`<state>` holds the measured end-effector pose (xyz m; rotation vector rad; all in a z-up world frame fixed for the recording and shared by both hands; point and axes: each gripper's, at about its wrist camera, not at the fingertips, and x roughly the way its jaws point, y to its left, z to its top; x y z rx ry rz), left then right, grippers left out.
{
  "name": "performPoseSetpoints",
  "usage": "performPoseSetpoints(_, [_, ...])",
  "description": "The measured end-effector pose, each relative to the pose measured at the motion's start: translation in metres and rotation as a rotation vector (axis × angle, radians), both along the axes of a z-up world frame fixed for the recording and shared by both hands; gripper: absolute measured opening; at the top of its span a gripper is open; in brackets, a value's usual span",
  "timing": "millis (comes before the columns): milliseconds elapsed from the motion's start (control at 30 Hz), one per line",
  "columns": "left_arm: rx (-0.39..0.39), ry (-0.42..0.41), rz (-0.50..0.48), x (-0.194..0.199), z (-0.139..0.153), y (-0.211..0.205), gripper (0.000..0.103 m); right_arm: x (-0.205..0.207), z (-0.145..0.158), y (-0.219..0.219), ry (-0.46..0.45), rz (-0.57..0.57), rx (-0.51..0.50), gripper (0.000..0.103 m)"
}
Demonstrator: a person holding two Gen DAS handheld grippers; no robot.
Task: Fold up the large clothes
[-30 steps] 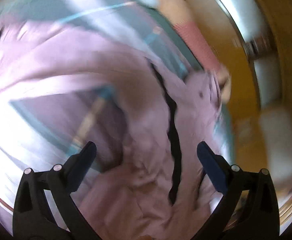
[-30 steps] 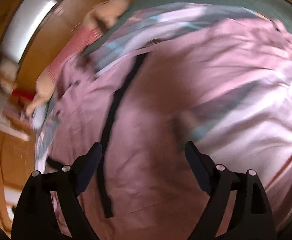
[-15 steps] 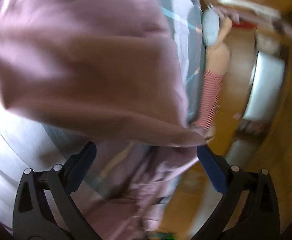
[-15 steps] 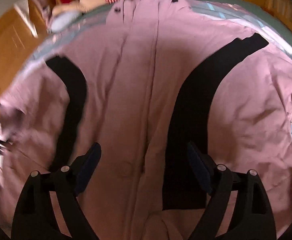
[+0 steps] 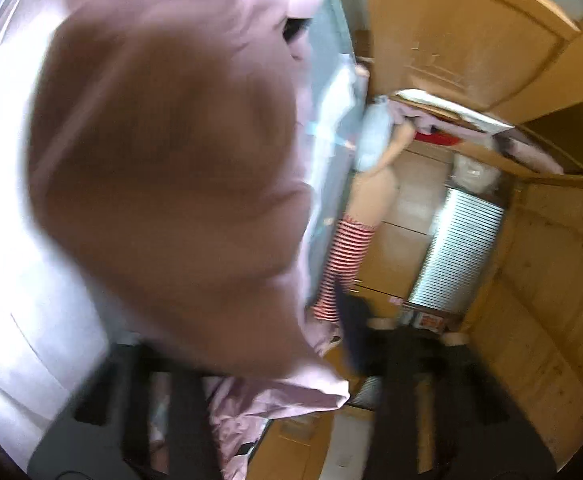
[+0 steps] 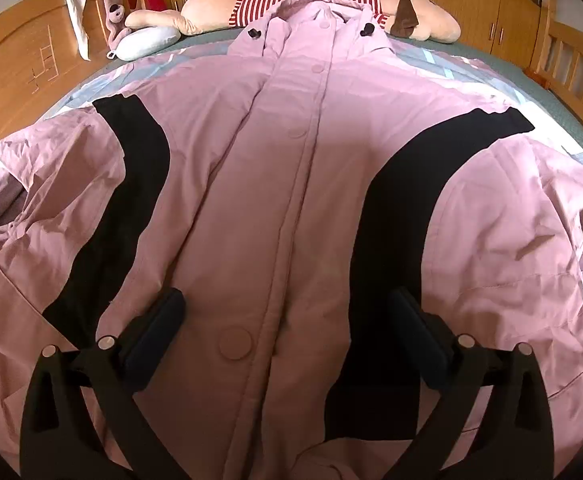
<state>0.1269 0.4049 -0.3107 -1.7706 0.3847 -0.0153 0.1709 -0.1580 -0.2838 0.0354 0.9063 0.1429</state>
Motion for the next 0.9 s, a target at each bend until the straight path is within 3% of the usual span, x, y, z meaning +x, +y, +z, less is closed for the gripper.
performPoseSetpoints(100, [0.103,-0.182,-0.039,0.007,0.037,0.001,0.006,-0.001,-0.001,-0.001,-0.001,0.0,0.003,0.102])
performPoseSetpoints(167, [0.222,-0.358,-0.117,0.017,0.082,-0.023,0.006,0.0,-0.001,-0.001,-0.001,-0.001,0.004,0.102])
performPoseSetpoints(267, [0.413,-0.523,-0.322,0.032,0.14,-0.085,0.006,0.001,-0.002,-0.002,0.002,-0.002,0.022,0.102])
performPoseSetpoints(333, [0.59,-0.594,-0.56,0.044,0.171,-0.16,0.007,0.001,-0.002,-0.006,0.003,-0.003,0.045,0.102])
performPoseSetpoints(367, [0.656,-0.594,-0.647,0.047,0.175,-0.19,0.007,0.001,0.0,-0.009,0.005,-0.004,0.069,0.102])
performPoseSetpoints(400, [0.741,-0.571,-0.774,0.051,0.175,-0.231,0.018,0.001,0.003,-0.015,0.006,-0.014,0.104,0.102])
performPoseSetpoints(433, [0.806,-0.532,-0.878,0.054,0.17,-0.264,0.038,-0.001,0.006,-0.023,0.006,-0.054,0.141,0.102])
performPoseSetpoints(467, [0.878,-0.475,-0.98,0.055,0.162,-0.297,0.048,-0.004,0.009,-0.031,0.005,-0.094,0.168,0.102])
performPoseSetpoints(533, [0.975,-0.422,-1.046,0.051,0.157,-0.324,0.075,-0.014,0.017,-0.053,0.004,-0.222,0.187,0.102])
performPoseSetpoints(633, [1.017,-0.437,-1.022,0.049,0.169,-0.325,0.091,-0.035,0.021,-0.082,-0.008,-0.334,0.238,0.102])
performPoseSetpoints(767, [0.961,-0.467,-0.908,0.04,0.181,-0.297,0.099,-0.052,0.025,-0.101,-0.017,-0.314,0.364,0.102])
performPoseSetpoints(900, [0.935,-0.267,-0.802,0.059,0.163,-0.26,0.1,-0.048,0.03,-0.102,-0.007,-0.282,0.474,0.102])
